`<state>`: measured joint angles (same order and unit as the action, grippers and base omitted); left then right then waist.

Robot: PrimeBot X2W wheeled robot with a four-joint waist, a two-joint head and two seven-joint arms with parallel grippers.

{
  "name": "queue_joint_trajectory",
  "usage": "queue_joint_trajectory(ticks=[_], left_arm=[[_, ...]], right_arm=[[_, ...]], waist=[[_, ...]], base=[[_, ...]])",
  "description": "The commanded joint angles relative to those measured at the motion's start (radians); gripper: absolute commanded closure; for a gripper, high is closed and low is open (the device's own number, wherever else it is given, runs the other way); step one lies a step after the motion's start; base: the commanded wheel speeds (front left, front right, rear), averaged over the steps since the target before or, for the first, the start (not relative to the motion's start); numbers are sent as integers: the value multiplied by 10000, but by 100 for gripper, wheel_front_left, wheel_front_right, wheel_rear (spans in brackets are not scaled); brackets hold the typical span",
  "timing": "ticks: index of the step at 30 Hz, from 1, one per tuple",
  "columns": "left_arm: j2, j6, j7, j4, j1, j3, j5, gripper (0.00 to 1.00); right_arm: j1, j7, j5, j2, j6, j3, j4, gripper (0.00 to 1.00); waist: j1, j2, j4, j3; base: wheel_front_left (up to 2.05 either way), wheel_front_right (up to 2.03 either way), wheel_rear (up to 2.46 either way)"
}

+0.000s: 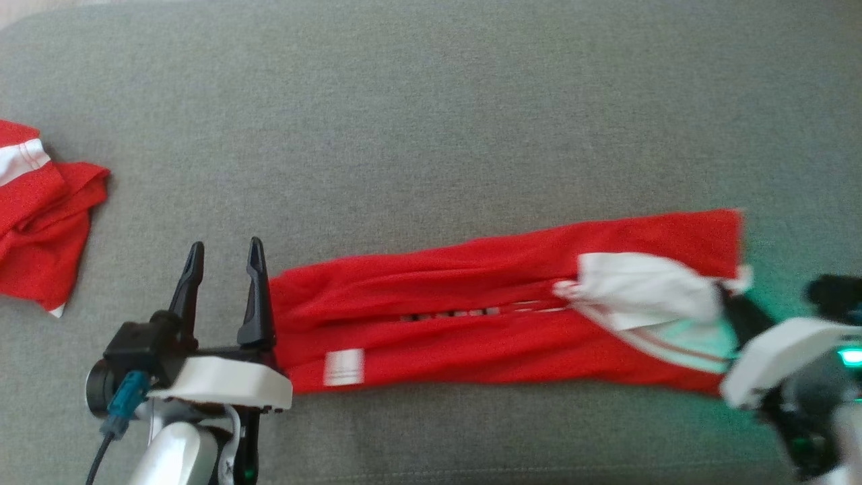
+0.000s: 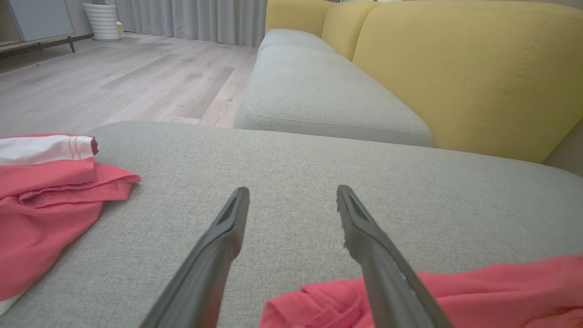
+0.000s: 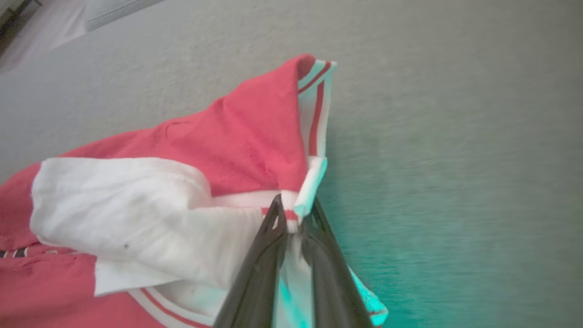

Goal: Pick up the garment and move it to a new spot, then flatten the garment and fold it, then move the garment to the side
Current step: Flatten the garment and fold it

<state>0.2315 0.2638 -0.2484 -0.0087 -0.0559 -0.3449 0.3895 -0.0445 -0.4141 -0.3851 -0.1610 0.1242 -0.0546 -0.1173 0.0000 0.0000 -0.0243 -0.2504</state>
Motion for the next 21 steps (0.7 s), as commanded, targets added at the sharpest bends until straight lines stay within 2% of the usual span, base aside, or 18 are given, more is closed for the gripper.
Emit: queue_joint_trajectory(ticks=[1, 8, 12, 17, 19, 21], left_arm=[[50, 3, -123, -312, -236, 401, -82, 0], [-2, -13, -129, -257, -132, 501, -78, 0], [-35, -27, -131, -254, -70, 552, -79, 0], [-80, -23, -132, -270, 18, 586, -96, 0], [-105, -43, -132, -261, 43, 572, -106, 0], [-116, -72, -132, -234, 52, 553, -111, 0]], right_arm=[[90, 1, 70, -464, 65, -312, 538, 100], [421, -435, 287, -1007, 65, -1628, 1198, 100], [490, -819, 301, -1071, 65, -1684, 1836, 100], [250, -1644, -642, -518, 65, -1010, 2855, 100], [55, -2264, -1768, 137, 65, -590, 3309, 100], [-127, -2826, -2524, 489, 65, -94, 3632, 100]], waist=[[0, 0, 27, 46], [0, 0, 40, 206], [0, 0, 49, 318], [0, 0, 107, 455], [0, 0, 115, 518], [0, 0, 107, 579]], base=[[0, 0, 0], [0, 0, 0], [0, 0, 0], [0, 0, 0], [0, 0, 0], [0, 0, 0]])
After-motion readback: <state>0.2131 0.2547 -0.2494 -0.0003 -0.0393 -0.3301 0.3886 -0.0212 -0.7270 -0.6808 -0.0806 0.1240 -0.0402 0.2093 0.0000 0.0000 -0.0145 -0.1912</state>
